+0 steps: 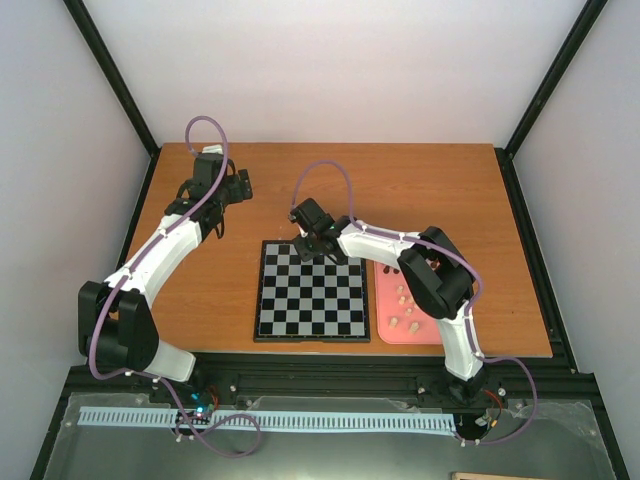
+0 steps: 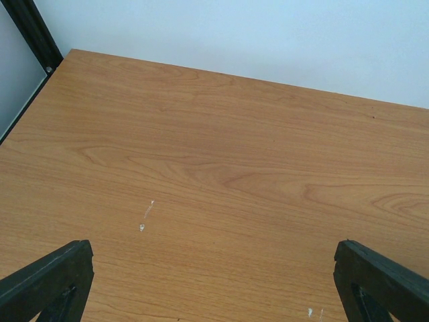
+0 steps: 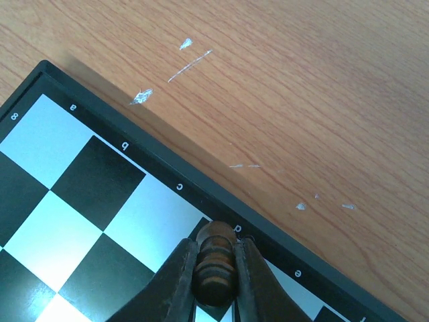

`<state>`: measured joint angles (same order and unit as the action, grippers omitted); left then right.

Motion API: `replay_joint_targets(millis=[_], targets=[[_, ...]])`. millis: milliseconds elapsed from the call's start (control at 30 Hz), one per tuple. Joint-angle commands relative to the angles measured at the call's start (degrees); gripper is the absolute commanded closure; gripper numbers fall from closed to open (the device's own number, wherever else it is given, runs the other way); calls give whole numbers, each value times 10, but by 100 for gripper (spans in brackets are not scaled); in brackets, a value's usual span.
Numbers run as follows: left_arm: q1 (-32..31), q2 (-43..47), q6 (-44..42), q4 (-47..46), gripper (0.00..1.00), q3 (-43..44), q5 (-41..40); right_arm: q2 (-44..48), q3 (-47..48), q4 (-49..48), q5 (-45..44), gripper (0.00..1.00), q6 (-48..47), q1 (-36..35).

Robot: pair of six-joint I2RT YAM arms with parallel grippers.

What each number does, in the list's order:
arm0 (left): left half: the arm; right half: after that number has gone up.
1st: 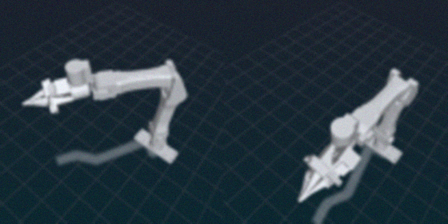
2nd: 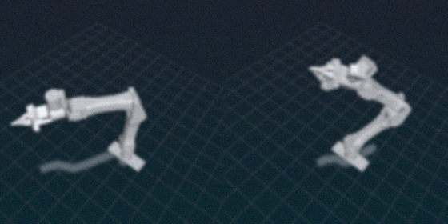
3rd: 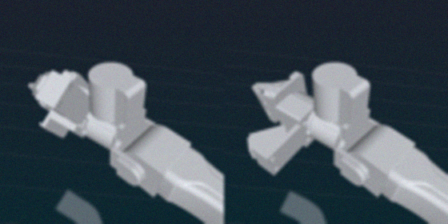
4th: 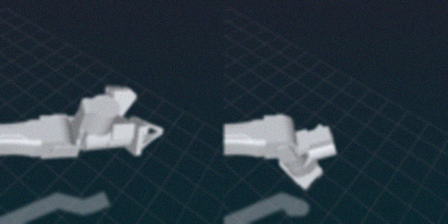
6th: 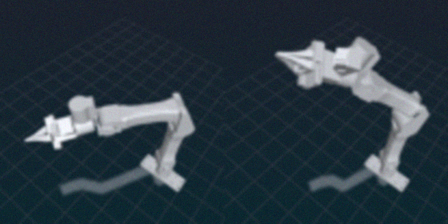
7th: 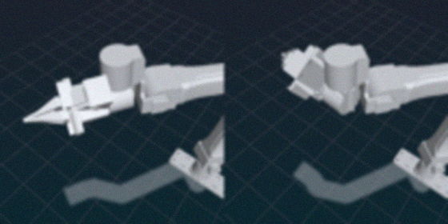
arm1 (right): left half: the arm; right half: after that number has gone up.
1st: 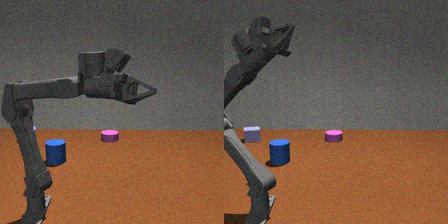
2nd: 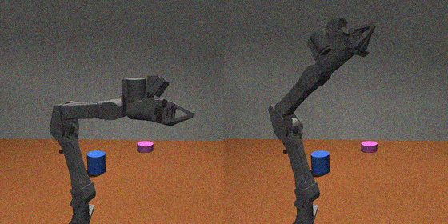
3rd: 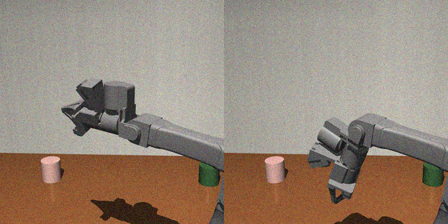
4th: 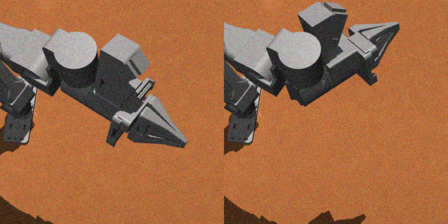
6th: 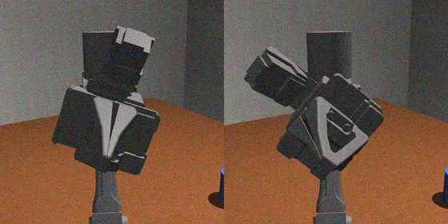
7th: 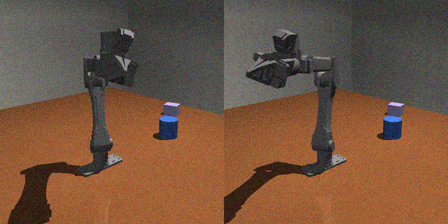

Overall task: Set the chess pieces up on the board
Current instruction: Place the chess piece on the chessboard.

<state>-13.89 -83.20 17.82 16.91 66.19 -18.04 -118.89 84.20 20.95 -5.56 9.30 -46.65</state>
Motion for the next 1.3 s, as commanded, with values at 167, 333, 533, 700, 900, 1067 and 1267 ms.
replay_joint_targets(millis=[167, 333, 533, 700, 900, 1067, 1267], targets=[[-2, -6, 5, -2, 0, 24, -4, -5, -5, 21, -10, 97, -2, -5], [-2, -8, 5, -2, 0, 24, -5, -2, -9, 25, -18, 97, -1, -5], [-2, -8, 6, -2, 0, 25, -4, 5, -16, 24, -17, 97, -1, -5], [-2, -7, 6, -1, 0, 25, -5, 8, -21, 26, -23, 97, 0, -5], [-2, -7, 6, -1, 0, 25, -5, 12, -26, 26, -23, 97, 1, -5], [-2, -6, 6, -1, 0, 25, -4, 8, -26, 20, -11, 97, -2, -5], [-1, -6, 6, -1, 0, 25, -5, 9, -24, 24, 1, 96, -3, -5]])
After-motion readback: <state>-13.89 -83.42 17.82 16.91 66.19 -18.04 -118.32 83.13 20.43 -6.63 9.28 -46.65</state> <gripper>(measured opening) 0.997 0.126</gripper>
